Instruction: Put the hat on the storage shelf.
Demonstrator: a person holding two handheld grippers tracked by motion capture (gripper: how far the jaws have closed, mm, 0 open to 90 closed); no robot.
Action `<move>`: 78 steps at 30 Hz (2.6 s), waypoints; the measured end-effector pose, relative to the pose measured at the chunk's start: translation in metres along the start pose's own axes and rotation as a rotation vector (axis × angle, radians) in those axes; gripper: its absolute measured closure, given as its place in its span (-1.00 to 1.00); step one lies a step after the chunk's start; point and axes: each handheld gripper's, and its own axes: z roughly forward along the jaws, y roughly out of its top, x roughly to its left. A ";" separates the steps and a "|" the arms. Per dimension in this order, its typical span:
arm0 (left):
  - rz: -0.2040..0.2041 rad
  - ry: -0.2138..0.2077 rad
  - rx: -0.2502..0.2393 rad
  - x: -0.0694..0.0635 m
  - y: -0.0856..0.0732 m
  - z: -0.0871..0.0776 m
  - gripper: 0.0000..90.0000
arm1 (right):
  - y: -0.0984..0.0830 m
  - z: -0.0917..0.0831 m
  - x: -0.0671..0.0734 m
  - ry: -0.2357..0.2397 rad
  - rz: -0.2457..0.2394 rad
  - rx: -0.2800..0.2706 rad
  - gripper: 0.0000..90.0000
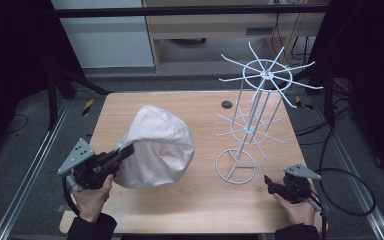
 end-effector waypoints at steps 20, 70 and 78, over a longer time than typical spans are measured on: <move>-0.003 -0.010 -0.158 -0.004 0.028 -0.006 0.96 | -0.001 -0.001 0.000 -0.001 0.001 -0.007 -0.54; -0.068 -0.148 -0.430 -0.030 0.091 0.007 0.95 | 0.000 -0.001 0.001 0.006 -0.001 -0.020 -0.55; -0.063 -0.169 -0.441 -0.037 0.099 0.011 0.95 | 0.000 0.000 0.001 0.008 0.000 -0.019 -0.55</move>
